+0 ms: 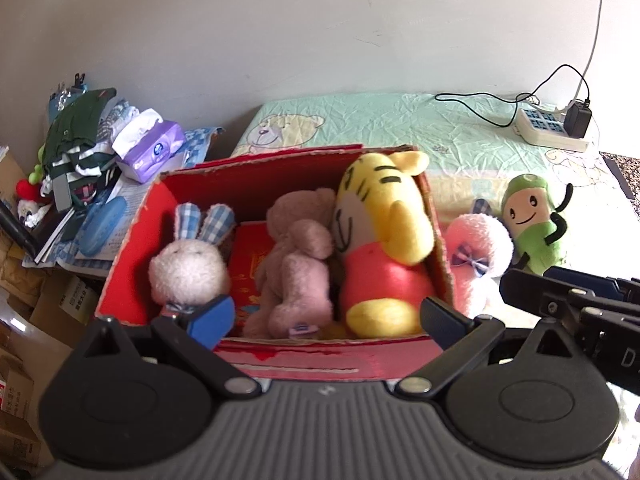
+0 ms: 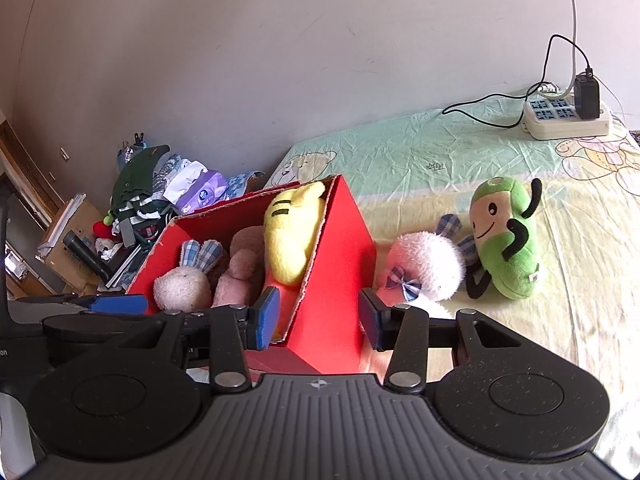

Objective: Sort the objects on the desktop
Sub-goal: 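Withdraw the right gripper up and out of the red box, then move the right gripper toward the green bean plush on the bed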

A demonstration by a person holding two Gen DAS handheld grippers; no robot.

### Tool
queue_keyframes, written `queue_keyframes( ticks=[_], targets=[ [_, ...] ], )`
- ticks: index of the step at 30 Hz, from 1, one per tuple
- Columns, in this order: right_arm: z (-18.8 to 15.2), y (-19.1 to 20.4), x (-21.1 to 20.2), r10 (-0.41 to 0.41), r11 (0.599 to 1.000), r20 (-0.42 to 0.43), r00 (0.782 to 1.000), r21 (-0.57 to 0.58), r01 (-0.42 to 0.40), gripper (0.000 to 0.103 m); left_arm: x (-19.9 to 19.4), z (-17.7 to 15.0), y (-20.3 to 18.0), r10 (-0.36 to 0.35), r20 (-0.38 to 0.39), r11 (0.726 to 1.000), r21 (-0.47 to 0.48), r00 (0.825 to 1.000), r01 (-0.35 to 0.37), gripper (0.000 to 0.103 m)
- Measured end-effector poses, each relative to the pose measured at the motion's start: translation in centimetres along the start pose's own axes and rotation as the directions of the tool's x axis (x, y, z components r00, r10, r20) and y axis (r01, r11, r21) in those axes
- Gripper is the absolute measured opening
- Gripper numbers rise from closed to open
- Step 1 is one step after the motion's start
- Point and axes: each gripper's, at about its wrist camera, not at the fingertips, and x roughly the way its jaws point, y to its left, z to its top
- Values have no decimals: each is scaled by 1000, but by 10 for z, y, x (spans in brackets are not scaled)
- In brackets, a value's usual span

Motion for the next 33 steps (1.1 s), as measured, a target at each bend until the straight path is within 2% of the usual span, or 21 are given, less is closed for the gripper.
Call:
queue_keyframes(
  ticks=[7,24,29,33],
  targets=[
    [2,-28,-16,-27,1000,10,1000,15,27,47,-1,3,-34,-23,6,999,31,1000,23,100],
    [-4,-97,-40,-97,990,-15,995,100,98,47,20,-5,-111,-85,-64,990,104,994,91,100],
    [-8,-113,-42,-101,988,-35,994,114,105,47,25,-8,-126,-11,-47,991,131,999,17,102],
    [-9,-124,-44,-101,986,-43,994,128,105,47,25,-5,-127,20,-54,994,109,998,-14,101]
  ],
)
